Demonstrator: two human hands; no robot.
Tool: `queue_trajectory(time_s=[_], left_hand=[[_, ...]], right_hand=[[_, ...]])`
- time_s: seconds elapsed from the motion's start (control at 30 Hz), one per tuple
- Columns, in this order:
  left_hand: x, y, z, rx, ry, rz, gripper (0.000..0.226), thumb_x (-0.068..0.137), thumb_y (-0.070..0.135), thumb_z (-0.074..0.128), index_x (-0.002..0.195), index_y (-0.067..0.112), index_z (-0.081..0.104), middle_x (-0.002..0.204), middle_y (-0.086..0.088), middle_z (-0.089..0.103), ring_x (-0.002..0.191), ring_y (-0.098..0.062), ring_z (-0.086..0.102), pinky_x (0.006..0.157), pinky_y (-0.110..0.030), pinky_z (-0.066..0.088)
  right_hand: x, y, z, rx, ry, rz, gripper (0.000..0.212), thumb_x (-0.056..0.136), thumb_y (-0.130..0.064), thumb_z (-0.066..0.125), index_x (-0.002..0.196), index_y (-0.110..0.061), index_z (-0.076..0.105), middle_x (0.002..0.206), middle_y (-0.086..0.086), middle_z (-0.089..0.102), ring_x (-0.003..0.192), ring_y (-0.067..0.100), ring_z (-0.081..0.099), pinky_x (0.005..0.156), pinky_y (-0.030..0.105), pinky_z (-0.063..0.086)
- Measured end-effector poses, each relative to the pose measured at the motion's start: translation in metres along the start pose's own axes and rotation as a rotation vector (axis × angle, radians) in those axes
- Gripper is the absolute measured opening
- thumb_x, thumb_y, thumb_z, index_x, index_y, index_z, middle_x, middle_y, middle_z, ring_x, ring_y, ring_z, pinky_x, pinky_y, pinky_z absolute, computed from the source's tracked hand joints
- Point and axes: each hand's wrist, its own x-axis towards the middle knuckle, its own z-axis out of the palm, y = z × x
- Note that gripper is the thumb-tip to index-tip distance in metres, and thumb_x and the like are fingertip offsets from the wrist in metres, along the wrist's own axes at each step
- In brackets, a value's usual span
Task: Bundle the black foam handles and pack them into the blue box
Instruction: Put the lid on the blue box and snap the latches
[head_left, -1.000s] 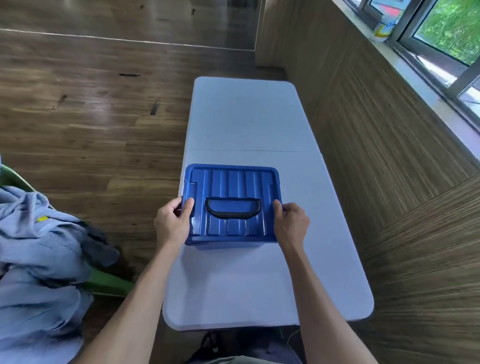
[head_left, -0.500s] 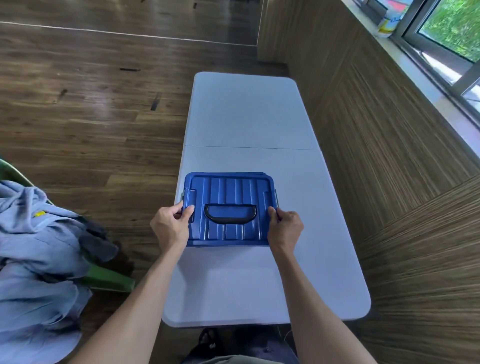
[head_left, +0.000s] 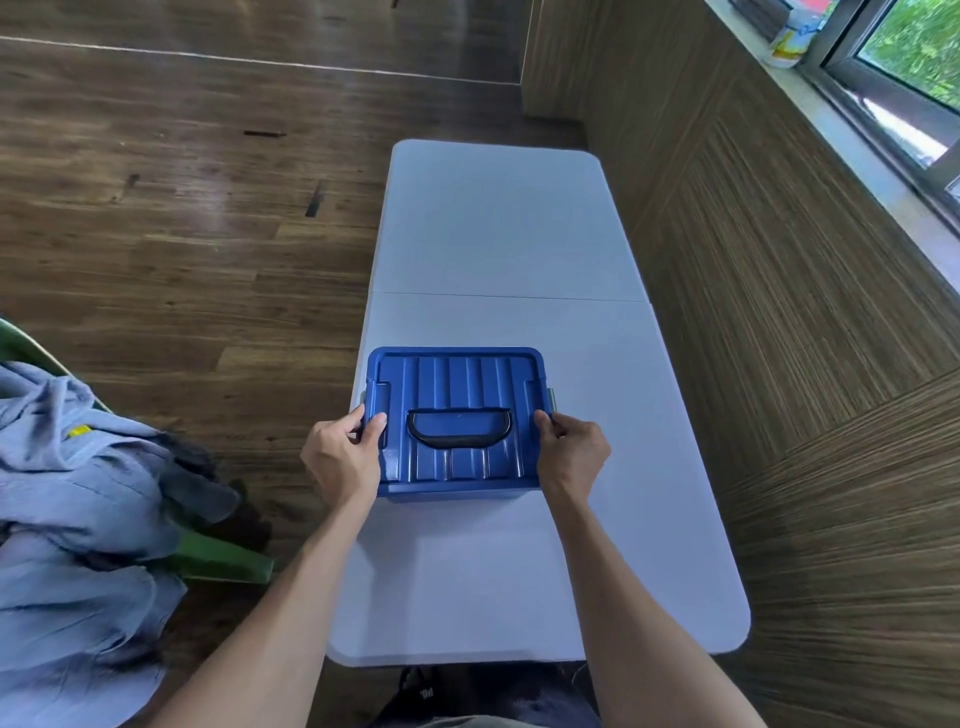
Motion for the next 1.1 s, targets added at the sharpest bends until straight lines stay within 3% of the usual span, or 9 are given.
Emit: queue_trajectory(time_s=[0.07, 0.23, 0.37, 0.47, 0.57, 0.7, 0.87, 0.97, 1.1], left_hand=[[0.000, 0.000, 0.001, -0.033, -0.007, -0.043, 0.037, 0.085, 0.024, 0.082, 0.117, 0.006, 0.076, 0.102, -0.014, 0.076, 0.088, -0.021, 0.065, 0.084, -0.028, 0.048], [0.008, 0.008, 0.001, -0.203, -0.022, -0.301, 0.036, 0.084, 0.027, 0.082, 0.117, 0.013, 0.077, 0.115, -0.006, 0.075, 0.103, -0.021, 0.068, 0.094, -0.033, 0.055], [0.009, 0.016, -0.002, -0.246, -0.026, -0.327, 0.038, 0.090, 0.033, 0.077, 0.121, 0.010, 0.074, 0.115, -0.004, 0.076, 0.090, -0.014, 0.065, 0.093, -0.030, 0.054], [0.009, 0.018, 0.001, -0.283, -0.039, -0.416, 0.050, 0.092, 0.034, 0.074, 0.137, 0.015, 0.064, 0.125, -0.005, 0.069, 0.100, -0.015, 0.060, 0.098, -0.031, 0.050], [0.014, 0.016, 0.003, -0.303, -0.065, -0.505, 0.057, 0.091, 0.036, 0.076, 0.141, 0.012, 0.060, 0.132, -0.009, 0.065, 0.114, -0.024, 0.062, 0.100, -0.035, 0.050], [0.019, 0.012, 0.007, -0.328, -0.080, -0.546, 0.038, 0.090, 0.033, 0.077, 0.120, 0.010, 0.074, 0.107, -0.007, 0.074, 0.095, -0.020, 0.065, 0.086, -0.029, 0.054], [0.013, 0.019, 0.009, -0.117, -0.048, -0.260, 0.029, 0.099, 0.020, 0.067, 0.096, -0.008, 0.075, 0.079, -0.005, 0.065, 0.076, -0.025, 0.059, 0.069, -0.030, 0.044], [0.007, 0.020, 0.013, 0.120, 0.013, 0.009, 0.028, 0.098, 0.006, 0.063, 0.078, -0.013, 0.067, 0.075, -0.024, 0.067, 0.067, -0.025, 0.046, 0.061, -0.038, 0.042], [0.011, 0.023, 0.013, 0.333, -0.115, 0.128, 0.006, 0.090, -0.010, 0.064, 0.087, -0.014, 0.066, 0.081, -0.026, 0.066, 0.070, -0.025, 0.054, 0.061, -0.029, 0.040]], right_hand=[[0.000, -0.003, 0.000, 0.064, 0.002, 0.092, 0.019, 0.088, -0.026, 0.079, 0.078, -0.011, 0.075, 0.076, 0.009, 0.061, 0.068, 0.022, 0.055, 0.068, 0.022, 0.044], [0.003, -0.007, -0.007, 0.156, -0.092, 0.248, 0.044, 0.088, -0.036, 0.076, 0.120, -0.008, 0.067, 0.120, 0.014, 0.061, 0.110, 0.024, 0.061, 0.089, 0.032, 0.048], [0.013, -0.009, -0.008, 0.197, -0.179, 0.335, 0.037, 0.096, -0.048, 0.064, 0.092, -0.011, 0.065, 0.089, 0.006, 0.064, 0.082, 0.019, 0.058, 0.073, 0.029, 0.047], [0.018, -0.012, -0.007, 0.186, -0.177, 0.396, 0.053, 0.097, -0.044, 0.063, 0.058, -0.018, 0.039, 0.060, -0.002, 0.040, 0.055, 0.016, 0.037, 0.047, 0.025, 0.032], [0.021, -0.011, -0.009, 0.163, -0.176, 0.420, 0.055, 0.094, -0.044, 0.069, 0.058, -0.013, 0.040, 0.061, 0.002, 0.038, 0.051, 0.017, 0.029, 0.041, 0.022, 0.026], [0.023, -0.015, -0.012, 0.168, -0.186, 0.411, 0.042, 0.092, -0.039, 0.071, 0.087, 0.003, 0.071, 0.076, 0.009, 0.059, 0.063, 0.022, 0.050, 0.052, 0.031, 0.047], [0.020, -0.016, -0.004, 0.126, -0.151, 0.317, 0.042, 0.096, -0.033, 0.065, 0.067, -0.007, 0.050, 0.060, 0.006, 0.040, 0.056, 0.021, 0.035, 0.053, 0.031, 0.034], [0.019, -0.015, -0.001, 0.078, -0.147, 0.247, 0.048, 0.098, -0.029, 0.060, 0.061, -0.012, 0.035, 0.055, 0.002, 0.032, 0.052, 0.019, 0.028, 0.050, 0.031, 0.028], [0.018, -0.012, 0.000, 0.054, -0.132, 0.187, 0.048, 0.099, -0.025, 0.060, 0.061, -0.010, 0.034, 0.056, 0.003, 0.029, 0.053, 0.019, 0.025, 0.051, 0.031, 0.026]])
